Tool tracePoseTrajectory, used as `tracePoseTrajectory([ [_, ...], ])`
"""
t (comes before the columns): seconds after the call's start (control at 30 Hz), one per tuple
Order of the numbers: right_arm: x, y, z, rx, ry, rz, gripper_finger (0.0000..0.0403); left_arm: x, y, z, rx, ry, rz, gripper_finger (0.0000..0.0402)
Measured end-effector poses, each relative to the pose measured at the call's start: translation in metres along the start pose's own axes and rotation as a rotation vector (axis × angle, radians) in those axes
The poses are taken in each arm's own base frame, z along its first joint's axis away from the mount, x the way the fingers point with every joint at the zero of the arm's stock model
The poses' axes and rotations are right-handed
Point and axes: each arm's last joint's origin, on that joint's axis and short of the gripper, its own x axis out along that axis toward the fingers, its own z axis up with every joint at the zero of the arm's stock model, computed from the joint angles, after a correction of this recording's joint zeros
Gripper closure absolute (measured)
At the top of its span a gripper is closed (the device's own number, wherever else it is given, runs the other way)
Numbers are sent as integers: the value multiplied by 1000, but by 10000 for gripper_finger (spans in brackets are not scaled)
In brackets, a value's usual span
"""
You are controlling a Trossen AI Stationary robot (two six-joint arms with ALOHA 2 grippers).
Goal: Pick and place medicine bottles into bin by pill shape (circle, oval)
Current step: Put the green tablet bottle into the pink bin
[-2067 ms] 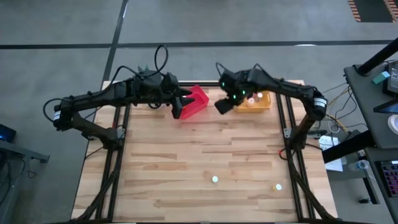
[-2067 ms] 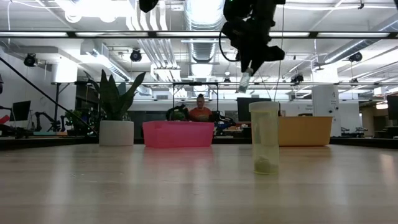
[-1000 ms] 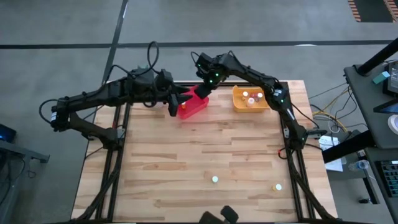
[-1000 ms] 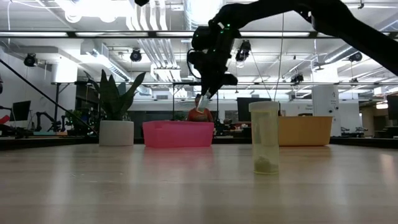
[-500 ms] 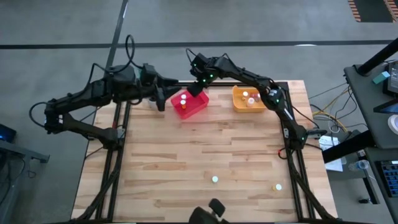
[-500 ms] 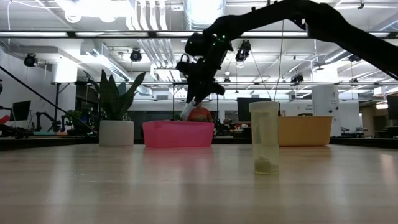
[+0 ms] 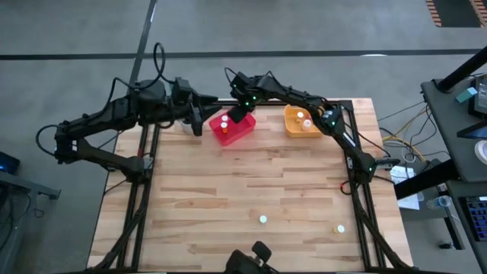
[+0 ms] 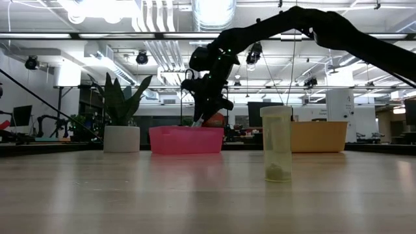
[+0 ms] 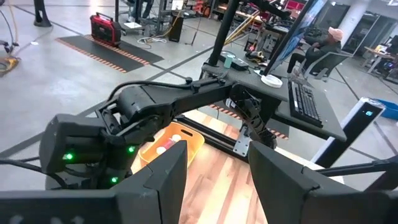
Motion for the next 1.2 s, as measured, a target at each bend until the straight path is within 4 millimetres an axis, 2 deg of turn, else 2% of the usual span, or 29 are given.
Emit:
tracePoseTrajectory([
  [0.57, 22, -4, 0, 11, 4, -1, 294, 0, 1, 0, 41, -3, 16, 246],
  [0.9, 23, -6, -4, 31, 35, -50, 293, 0, 1, 0, 57, -7, 38, 246],
  [1.2, 26, -7, -7, 22, 57, -107, 271, 0, 2, 0, 76, -14, 67, 246],
])
